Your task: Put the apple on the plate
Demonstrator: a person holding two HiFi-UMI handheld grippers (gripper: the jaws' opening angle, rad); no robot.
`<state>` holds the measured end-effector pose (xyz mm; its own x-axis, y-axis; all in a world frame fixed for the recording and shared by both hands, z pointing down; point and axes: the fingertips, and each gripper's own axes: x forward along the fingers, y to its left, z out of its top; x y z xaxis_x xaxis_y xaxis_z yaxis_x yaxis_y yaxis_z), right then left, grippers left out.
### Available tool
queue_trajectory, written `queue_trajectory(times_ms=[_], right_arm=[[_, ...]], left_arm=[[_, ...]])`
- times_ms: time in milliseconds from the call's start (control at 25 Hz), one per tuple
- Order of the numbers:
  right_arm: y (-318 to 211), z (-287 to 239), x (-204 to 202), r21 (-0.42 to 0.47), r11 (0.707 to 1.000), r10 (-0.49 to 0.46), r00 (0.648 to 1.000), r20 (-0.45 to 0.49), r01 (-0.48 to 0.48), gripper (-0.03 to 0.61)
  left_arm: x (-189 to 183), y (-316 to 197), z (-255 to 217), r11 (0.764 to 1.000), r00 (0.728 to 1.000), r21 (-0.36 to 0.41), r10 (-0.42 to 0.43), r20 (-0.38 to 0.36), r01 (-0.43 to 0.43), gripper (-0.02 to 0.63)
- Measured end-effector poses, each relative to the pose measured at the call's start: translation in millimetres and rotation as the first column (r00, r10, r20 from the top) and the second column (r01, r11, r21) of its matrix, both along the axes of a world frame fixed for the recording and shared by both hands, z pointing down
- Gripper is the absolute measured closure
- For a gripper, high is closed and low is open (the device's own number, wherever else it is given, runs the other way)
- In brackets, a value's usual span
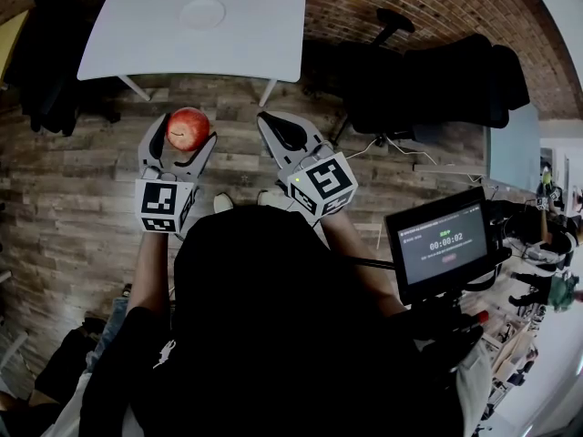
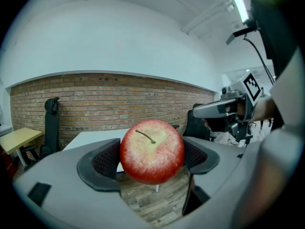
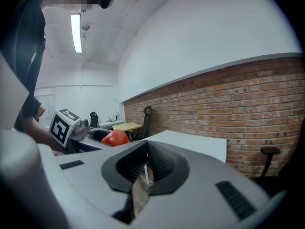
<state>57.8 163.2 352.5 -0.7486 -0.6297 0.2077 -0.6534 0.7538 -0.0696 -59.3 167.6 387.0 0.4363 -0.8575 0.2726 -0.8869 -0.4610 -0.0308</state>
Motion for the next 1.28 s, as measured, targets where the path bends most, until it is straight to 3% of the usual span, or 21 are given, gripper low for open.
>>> queue_trajectory(times_ms=[520, 1280], right_arm=[[3, 25, -47, -0.009, 1.000, 0.003, 1.000, -0.031, -0.004, 0.575], [2, 22, -63, -0.021, 1.000, -0.013, 0.999, -0.032, 0.013, 0.575]], left_arm=[[-50, 3, 30, 1.000, 1.000, -0.007, 0.004, -0.019, -0.004, 0.210], [-82, 20, 28, 0.999, 0.999, -0.026, -0.044, -0.002, 0.044, 0.210]])
